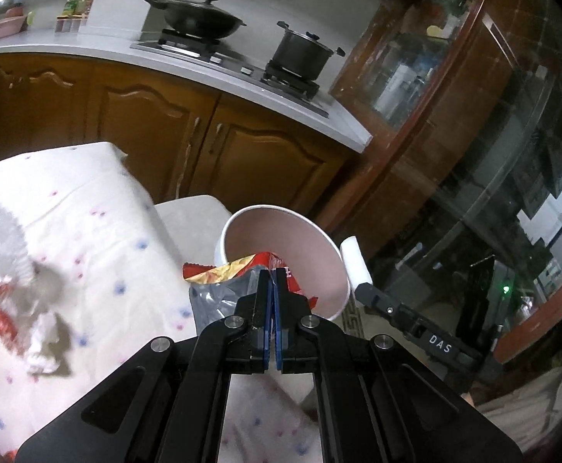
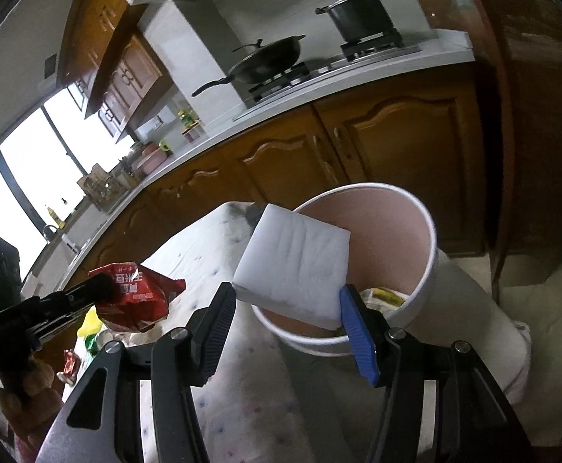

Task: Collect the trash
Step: 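Carry both items over the bin and open both tools to drop them, then move both open tools back over the table, then grasp the blue-white crumpled wrapper with the left tool while the right tool grasps the white mesh net, then carry the wrapper with the left tool while the right tool carries the mesh net over the bin, then open the left tool over the bin while the right tool releases the mesh net, then move both open tools back over the table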

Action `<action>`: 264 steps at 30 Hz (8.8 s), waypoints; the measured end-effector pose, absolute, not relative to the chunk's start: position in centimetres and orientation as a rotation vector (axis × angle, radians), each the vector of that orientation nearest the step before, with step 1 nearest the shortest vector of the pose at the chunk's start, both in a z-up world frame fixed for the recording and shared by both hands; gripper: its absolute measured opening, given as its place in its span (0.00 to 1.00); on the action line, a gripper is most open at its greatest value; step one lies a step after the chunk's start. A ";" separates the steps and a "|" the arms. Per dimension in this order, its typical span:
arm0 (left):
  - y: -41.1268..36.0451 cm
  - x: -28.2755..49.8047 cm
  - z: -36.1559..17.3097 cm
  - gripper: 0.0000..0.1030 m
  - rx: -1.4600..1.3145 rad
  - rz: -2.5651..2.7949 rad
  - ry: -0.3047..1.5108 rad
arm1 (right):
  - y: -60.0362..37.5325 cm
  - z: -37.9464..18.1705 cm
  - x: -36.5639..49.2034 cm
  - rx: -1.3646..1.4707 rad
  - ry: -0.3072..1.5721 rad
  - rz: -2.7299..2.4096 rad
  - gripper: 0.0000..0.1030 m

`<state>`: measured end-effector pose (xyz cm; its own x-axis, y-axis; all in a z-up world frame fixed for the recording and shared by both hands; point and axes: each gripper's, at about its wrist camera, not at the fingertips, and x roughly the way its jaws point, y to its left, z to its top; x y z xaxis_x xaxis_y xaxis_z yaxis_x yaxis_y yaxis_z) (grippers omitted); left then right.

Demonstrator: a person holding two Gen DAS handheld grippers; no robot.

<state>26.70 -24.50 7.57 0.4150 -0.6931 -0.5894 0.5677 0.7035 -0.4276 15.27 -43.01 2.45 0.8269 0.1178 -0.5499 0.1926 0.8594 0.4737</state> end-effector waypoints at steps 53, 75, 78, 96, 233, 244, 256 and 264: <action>-28.7 30.5 2.8 0.28 -0.137 -0.757 0.987 | -47.1 1.5 17.3 0.598 0.625 -0.076 0.72; -12.7 26.0 3.5 0.28 -0.289 -0.554 0.909 | -37.3 2.3 17.0 0.562 0.646 0.087 0.76; -10.7 25.6 3.4 0.28 -0.299 -0.524 0.896 | -35.6 2.2 17.4 0.548 0.658 0.119 0.76; -0.8 24.6 3.2 0.65 -0.339 -0.332 0.815 | -26.8 2.4 19.9 0.470 0.695 0.262 0.92; -34.4 32.8 1.1 0.17 0.049 -0.739 0.941 | -50.1 0.3 18.7 0.660 0.638 -0.153 0.17; -33.6 32.4 1.5 0.29 0.022 -0.737 0.938 | -49.9 0.7 18.4 0.673 0.617 -0.143 0.45; -29.0 29.9 2.7 0.38 -0.037 -0.693 0.912 | -47.9 2.6 16.6 0.667 0.568 -0.112 0.57; -24.1 28.0 3.1 0.41 -0.104 -0.643 0.903 | -45.2 3.5 16.1 0.659 0.557 -0.066 0.67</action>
